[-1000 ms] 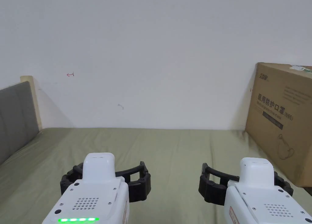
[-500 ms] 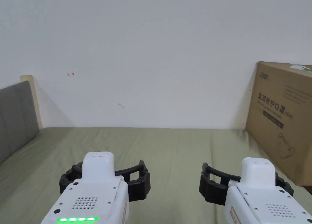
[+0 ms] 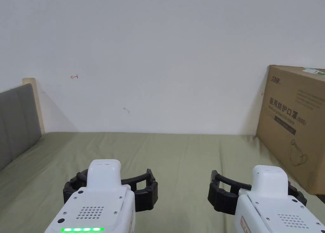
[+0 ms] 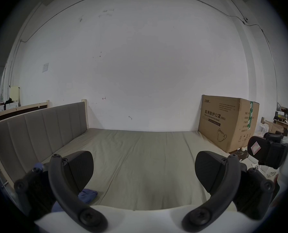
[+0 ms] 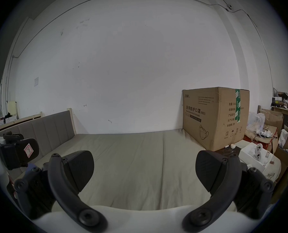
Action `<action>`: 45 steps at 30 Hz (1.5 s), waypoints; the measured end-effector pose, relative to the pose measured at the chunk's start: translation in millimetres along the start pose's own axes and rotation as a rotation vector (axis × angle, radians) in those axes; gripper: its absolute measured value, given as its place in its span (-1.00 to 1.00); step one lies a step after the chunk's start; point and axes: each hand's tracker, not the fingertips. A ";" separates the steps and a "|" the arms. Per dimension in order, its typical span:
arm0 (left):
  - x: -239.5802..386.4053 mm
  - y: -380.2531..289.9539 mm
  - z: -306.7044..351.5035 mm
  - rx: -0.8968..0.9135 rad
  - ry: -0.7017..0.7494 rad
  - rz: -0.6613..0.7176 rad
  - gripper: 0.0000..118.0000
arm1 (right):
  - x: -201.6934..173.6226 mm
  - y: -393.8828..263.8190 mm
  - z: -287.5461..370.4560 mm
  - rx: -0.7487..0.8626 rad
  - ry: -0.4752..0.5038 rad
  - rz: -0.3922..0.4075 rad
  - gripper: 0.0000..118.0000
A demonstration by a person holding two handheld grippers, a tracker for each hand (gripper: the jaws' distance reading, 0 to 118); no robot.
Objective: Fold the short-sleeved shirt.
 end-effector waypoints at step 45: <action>4.8 -4.0 -0.1 0.001 0.015 -0.057 -0.96 | 28.3 2.5 11.9 -0.050 -0.028 -0.104 -0.98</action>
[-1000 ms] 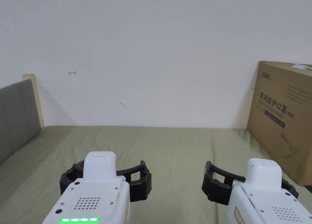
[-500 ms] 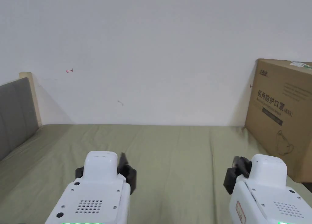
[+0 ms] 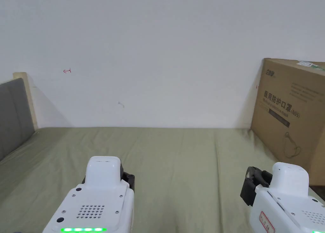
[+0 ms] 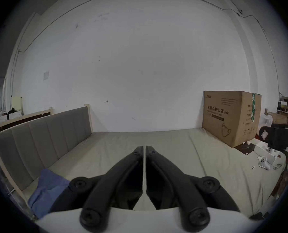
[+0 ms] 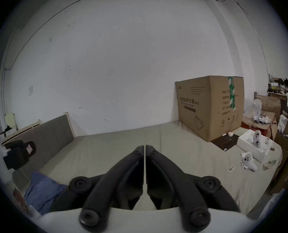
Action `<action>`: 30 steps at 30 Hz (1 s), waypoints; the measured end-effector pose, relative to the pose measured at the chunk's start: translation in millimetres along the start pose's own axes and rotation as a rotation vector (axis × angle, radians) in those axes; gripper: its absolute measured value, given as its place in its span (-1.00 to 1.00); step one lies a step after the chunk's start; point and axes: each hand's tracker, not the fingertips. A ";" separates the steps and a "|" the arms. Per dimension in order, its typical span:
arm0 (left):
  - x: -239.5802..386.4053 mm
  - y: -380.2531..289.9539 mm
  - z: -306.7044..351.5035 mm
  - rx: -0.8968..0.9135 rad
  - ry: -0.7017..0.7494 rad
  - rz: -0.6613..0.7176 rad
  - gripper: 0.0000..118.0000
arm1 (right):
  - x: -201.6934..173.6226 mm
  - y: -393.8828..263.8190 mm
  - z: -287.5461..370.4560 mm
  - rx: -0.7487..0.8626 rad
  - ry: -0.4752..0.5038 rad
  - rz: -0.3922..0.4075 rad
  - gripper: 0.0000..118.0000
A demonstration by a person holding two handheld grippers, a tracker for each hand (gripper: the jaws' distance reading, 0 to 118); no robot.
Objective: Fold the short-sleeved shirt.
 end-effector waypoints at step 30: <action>-323.5 -69.8 48.3 -0.673 0.215 0.368 -0.95 | -212.6 -69.8 -41.3 -0.247 0.582 0.218 -0.98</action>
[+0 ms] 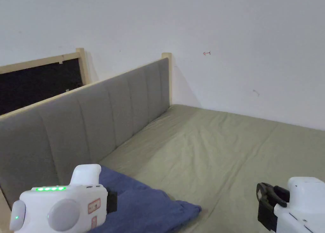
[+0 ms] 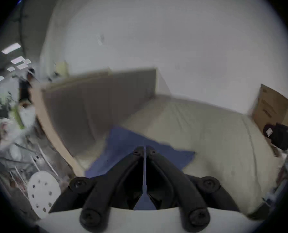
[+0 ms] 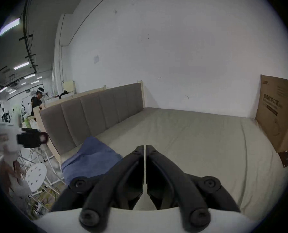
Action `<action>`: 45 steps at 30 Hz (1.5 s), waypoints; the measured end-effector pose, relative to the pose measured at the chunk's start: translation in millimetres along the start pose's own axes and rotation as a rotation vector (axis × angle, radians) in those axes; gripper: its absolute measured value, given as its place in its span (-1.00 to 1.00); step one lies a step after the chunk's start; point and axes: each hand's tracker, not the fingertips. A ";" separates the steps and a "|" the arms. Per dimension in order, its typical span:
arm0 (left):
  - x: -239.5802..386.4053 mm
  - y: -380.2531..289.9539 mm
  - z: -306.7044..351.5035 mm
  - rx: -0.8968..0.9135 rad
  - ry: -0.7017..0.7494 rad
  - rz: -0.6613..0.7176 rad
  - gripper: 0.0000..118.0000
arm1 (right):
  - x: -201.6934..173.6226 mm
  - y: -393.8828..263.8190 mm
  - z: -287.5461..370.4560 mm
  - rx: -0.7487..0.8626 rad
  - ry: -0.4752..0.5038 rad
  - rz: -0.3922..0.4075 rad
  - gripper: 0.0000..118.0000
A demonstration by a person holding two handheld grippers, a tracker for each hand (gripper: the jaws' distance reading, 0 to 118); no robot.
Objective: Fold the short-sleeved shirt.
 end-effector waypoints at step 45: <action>182.1 88.2 88.9 0.540 -0.393 -0.416 -0.93 | 118.9 6.1 118.3 0.099 -0.263 -0.194 -0.98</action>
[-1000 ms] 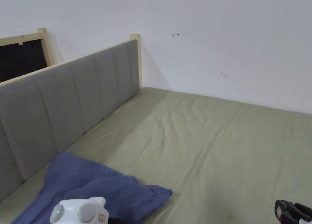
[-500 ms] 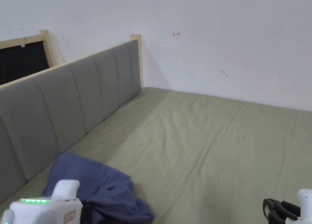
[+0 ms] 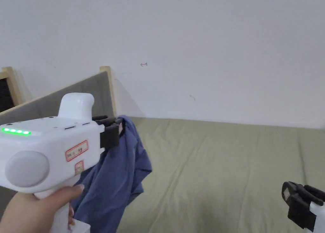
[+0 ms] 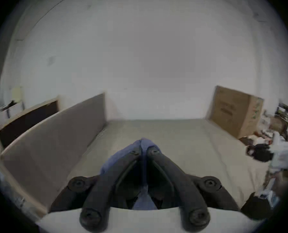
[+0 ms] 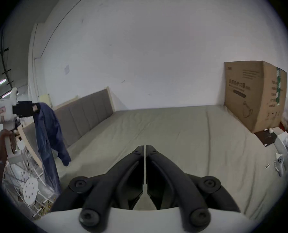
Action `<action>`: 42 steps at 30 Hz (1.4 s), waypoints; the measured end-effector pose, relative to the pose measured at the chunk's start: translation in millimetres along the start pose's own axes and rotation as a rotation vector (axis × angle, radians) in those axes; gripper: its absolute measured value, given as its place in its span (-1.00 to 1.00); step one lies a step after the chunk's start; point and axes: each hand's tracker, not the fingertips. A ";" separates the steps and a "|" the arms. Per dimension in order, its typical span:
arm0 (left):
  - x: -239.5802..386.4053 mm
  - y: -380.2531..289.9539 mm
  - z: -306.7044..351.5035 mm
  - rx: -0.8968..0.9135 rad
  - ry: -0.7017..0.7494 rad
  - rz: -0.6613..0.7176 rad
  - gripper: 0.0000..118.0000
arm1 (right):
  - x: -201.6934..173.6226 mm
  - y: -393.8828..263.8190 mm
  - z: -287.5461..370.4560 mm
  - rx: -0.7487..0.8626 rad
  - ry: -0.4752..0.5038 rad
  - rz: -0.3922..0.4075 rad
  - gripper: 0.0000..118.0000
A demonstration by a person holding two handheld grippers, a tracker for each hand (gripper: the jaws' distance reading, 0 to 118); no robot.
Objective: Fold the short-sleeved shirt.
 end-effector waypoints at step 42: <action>117.7 -139.7 -45.8 -0.210 -0.147 0.214 -1.00 | 101.2 -29.1 54.6 0.019 -0.262 -0.108 -0.98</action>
